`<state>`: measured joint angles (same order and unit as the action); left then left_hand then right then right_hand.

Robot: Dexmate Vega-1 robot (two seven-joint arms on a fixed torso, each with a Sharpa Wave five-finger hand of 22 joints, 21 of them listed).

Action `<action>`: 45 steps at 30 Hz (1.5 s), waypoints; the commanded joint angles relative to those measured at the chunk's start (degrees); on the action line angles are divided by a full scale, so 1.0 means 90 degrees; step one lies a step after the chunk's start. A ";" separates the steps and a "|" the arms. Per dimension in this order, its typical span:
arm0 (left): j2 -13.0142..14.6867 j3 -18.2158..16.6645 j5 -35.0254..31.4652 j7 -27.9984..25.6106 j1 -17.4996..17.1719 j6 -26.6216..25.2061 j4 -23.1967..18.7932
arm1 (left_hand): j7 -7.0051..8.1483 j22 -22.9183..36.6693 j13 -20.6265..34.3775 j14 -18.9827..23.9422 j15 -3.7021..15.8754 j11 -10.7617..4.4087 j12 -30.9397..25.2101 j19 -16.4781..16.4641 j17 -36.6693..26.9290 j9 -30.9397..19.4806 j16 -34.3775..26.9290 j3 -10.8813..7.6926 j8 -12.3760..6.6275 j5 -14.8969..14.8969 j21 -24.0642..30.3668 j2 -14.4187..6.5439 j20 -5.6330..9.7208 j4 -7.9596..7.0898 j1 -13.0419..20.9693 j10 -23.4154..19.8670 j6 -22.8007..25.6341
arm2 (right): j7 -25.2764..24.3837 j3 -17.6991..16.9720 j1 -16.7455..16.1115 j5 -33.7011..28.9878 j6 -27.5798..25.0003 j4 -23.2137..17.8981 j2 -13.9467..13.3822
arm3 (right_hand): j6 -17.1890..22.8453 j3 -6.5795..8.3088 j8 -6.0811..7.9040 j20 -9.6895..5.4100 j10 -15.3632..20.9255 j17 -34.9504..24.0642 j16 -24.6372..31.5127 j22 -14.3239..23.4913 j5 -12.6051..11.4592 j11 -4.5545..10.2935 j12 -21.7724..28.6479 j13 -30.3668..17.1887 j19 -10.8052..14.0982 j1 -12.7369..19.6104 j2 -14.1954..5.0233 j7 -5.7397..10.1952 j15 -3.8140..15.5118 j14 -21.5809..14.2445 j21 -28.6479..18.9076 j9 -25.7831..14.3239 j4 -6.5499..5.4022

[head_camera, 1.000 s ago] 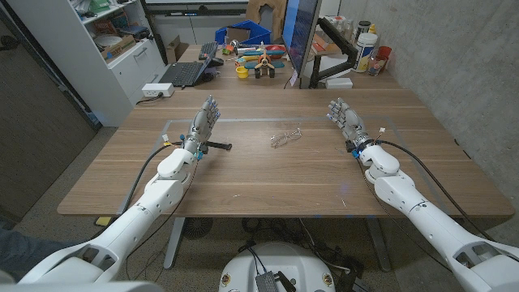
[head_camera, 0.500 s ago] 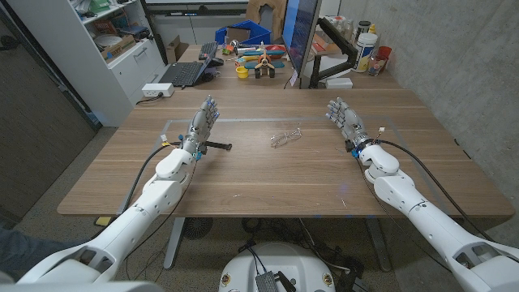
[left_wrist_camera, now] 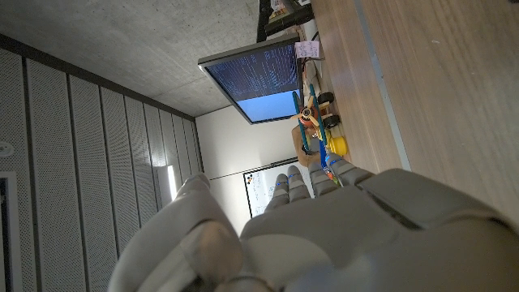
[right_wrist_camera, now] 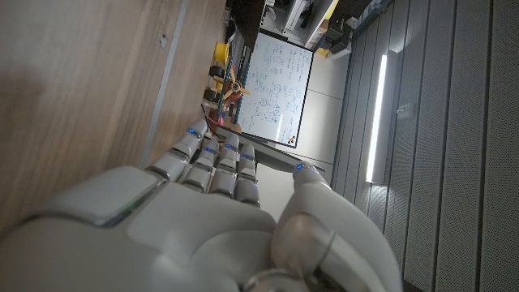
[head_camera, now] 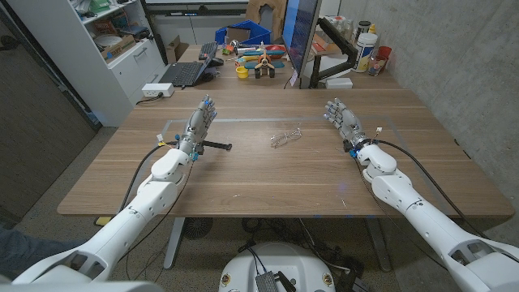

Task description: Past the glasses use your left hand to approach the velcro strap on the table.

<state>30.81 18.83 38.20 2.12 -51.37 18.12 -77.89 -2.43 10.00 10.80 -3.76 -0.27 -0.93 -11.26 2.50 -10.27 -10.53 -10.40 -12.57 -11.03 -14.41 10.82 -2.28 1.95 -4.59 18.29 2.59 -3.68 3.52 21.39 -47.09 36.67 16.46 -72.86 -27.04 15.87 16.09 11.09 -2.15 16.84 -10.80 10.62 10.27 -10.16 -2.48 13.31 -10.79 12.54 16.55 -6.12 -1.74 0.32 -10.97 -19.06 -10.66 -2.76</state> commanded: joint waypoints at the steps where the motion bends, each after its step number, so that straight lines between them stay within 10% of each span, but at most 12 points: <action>1: 0.0206 -0.0074 -0.0108 -0.0116 -0.0179 -0.0018 -0.0282 | 0.0021 0.0027 0.0026 0.0000 0.0005 -0.0021 -0.0040 0.0067 -0.0030 -0.0023 -0.0045 -0.0020 -0.0031 0.0029 0.0033 -0.0014 0.0061 0.0025 0.0083 -0.0020 0.0034 | 0.0112 0.0093 0.0240 -0.0047 0.0118 0.0434 0.0189 | 0.0080 0.0045 0.0024 -0.0134 0.0073 -0.0018 0.0067 0.0020 -0.0034 0.0001 0.0030 -0.0013 0.0088 0.0052 -0.0023 0.0023 0.0023 -0.0056 0.0010 -0.0023 0.0006; 28: 0.0686 -0.0214 -0.0346 -0.0356 -0.0502 -0.0198 -0.0827 | 0.0051 0.0027 0.0023 -0.0003 0.0015 -0.0037 -0.0043 0.0114 -0.0022 -0.0023 -0.0037 -0.0095 -0.0047 0.0087 0.0031 -0.0122 -0.0007 0.0107 0.0254 -0.0017 0.0086 | 0.0347 0.0194 0.0759 -0.0160 0.0548 0.1307 0.0514 | 0.0102 0.0047 0.0030 -0.0127 0.0084 -0.0014 0.0061 0.0022 -0.0033 0.0009 0.0019 -0.0014 0.0114 0.0063 -0.0021 0.0035 0.0023 -0.0066 0.0049 -0.0024 0.0024; 45: 0.0762 -0.0198 -0.0414 -0.0366 -0.0497 -0.0294 -0.0848 | 0.0064 0.0028 0.0022 -0.0020 0.0017 -0.0056 -0.0039 0.0149 -0.0020 -0.0023 -0.0030 -0.0130 -0.0047 0.0128 0.0030 -0.0158 -0.0053 0.0165 0.0357 0.0001 0.0097 | 0.0272 0.0150 0.0574 -0.0183 0.0591 0.1026 0.0360 | 0.0114 0.0039 0.0032 -0.0114 0.0094 -0.0016 0.0063 0.0024 -0.0031 0.0006 0.0014 -0.0014 0.0127 0.0055 -0.0015 0.0044 0.0004 -0.0079 0.0076 -0.0025 0.0026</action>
<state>36.97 16.97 35.05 -1.03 -55.79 16.08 -85.18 -1.82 10.00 10.79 -3.76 -0.27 -1.23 -11.26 3.36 -10.26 -10.52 -10.51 -13.67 -11.25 -13.33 10.81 -3.86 1.69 -3.48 20.79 2.29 -3.06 6.34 22.98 -41.00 35.07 21.56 -62.39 -23.06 16.17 16.08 11.09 -2.26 17.20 -10.79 11.07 10.26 -10.16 -2.46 13.31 -10.78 13.06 16.55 -6.12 -1.43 0.52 -11.16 -18.62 -10.80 -2.76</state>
